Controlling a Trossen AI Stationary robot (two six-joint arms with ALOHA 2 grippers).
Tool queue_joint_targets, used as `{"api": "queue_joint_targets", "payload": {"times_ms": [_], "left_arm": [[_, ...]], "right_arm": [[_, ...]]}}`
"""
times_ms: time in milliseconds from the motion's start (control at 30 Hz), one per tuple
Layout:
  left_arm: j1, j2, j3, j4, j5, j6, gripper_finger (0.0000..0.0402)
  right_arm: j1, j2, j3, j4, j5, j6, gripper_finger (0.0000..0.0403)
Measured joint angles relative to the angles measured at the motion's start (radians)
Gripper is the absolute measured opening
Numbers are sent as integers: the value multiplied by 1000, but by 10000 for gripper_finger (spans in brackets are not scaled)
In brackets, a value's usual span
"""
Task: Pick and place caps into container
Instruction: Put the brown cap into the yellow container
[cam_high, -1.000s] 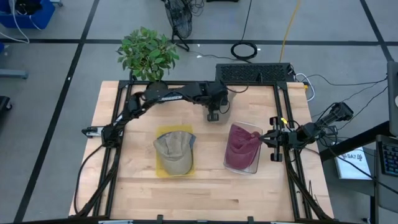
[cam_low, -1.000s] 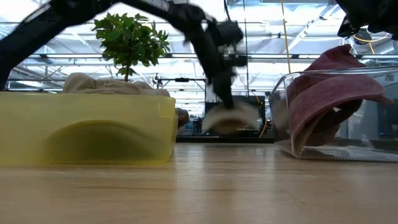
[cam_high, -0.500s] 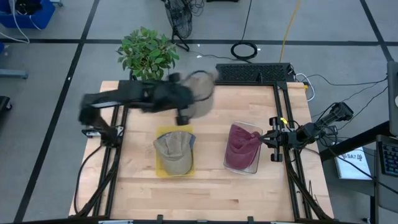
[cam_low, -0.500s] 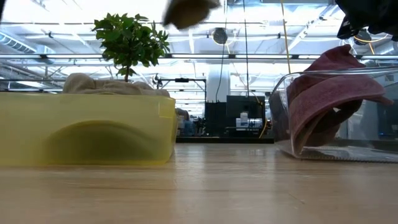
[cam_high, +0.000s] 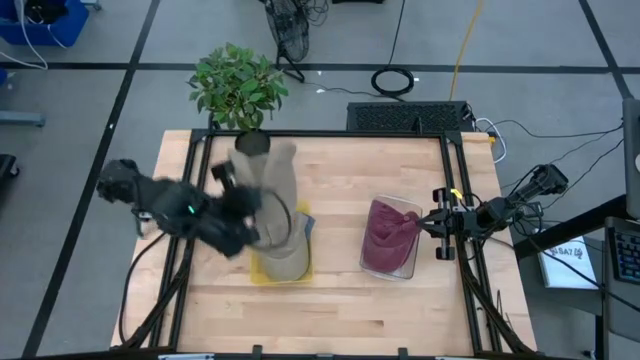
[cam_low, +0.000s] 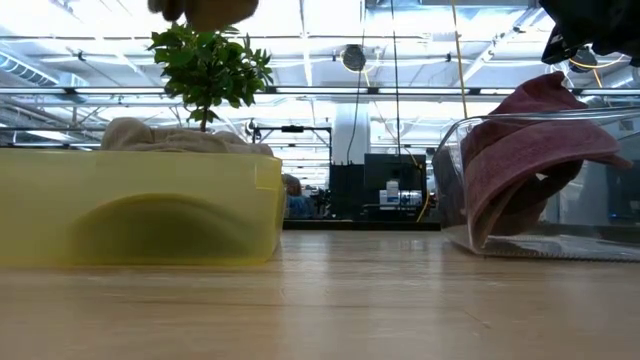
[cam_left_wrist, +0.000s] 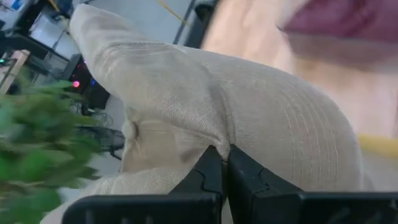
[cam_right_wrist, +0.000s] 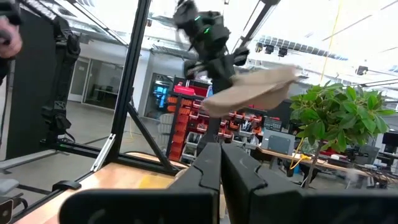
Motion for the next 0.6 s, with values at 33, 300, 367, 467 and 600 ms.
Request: {"api": "queue_joint_targets", "payload": {"times_ms": [33, 300, 367, 467, 600], "left_arm": [[-18, 6, -39, 17, 0, -16, 7], [-59, 88, -287, 115, 57, -179, 7], [-59, 113, -314, 117, 91, -225, 5], [-60, 149, -329, 144, 123, -261, 8], [-74, 187, -329, 198, 161, -252, 5]], "right_arm": [[0, 0, 0, 0, 0, 0, 0], [0, 0, 0, 0, 0, 0, 0], [0, 0, 0, 0, 0, 0, 0], [0, 0, 0, 0, 0, 0, 0], [0, 0, 0, 0, 0, -4, 0]]}}
